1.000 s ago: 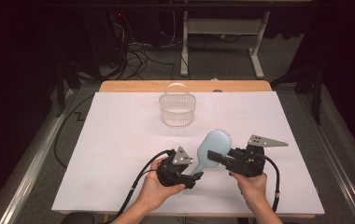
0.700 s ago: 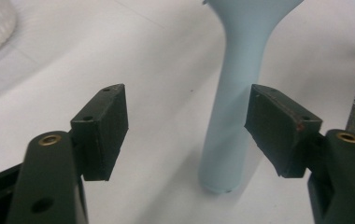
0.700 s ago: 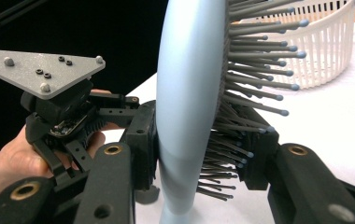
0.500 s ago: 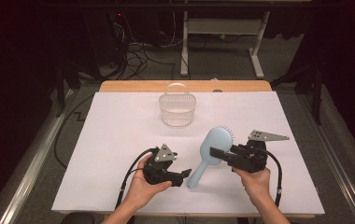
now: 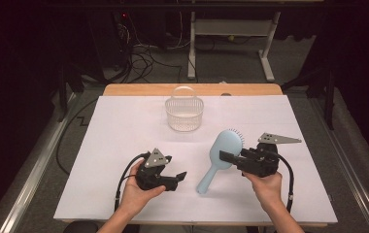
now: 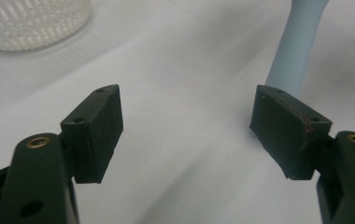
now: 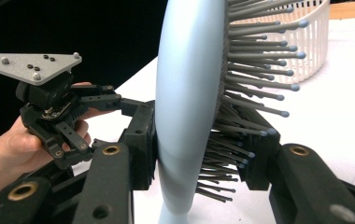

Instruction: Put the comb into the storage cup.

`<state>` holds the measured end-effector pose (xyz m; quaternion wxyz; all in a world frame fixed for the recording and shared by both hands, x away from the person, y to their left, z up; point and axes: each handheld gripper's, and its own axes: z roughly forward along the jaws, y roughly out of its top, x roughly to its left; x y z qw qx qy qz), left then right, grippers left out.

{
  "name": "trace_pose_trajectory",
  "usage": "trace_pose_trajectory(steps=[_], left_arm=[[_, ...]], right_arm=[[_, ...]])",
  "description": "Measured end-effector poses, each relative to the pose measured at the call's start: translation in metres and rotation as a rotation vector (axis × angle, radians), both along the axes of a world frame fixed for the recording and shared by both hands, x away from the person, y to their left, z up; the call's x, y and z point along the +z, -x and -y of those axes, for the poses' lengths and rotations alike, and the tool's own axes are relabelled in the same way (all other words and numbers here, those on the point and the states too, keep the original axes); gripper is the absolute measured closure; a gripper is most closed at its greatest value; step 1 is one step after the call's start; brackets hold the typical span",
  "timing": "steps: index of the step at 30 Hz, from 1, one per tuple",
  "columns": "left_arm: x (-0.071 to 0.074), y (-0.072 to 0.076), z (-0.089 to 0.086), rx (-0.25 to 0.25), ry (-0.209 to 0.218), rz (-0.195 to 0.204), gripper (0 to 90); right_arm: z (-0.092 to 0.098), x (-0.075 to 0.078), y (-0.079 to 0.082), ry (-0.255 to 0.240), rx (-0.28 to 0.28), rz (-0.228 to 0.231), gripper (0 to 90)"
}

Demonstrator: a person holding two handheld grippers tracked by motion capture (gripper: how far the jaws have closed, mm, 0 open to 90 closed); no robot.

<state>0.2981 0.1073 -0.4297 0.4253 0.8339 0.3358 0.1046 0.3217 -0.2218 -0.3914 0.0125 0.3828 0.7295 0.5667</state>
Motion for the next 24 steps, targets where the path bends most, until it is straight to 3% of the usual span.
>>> trace_pose_trajectory(steps=[10,24], left_arm=[[-0.001,0.000,-0.027,0.074,0.014,0.048,26.3],[-0.005,-0.001,-0.059,0.164,0.046,0.078,25.5]], right_arm=[[0.006,0.003,-0.001,0.021,-0.019,-0.001,55.8],[0.008,0.007,-0.003,0.043,-0.032,-0.004,55.7]])
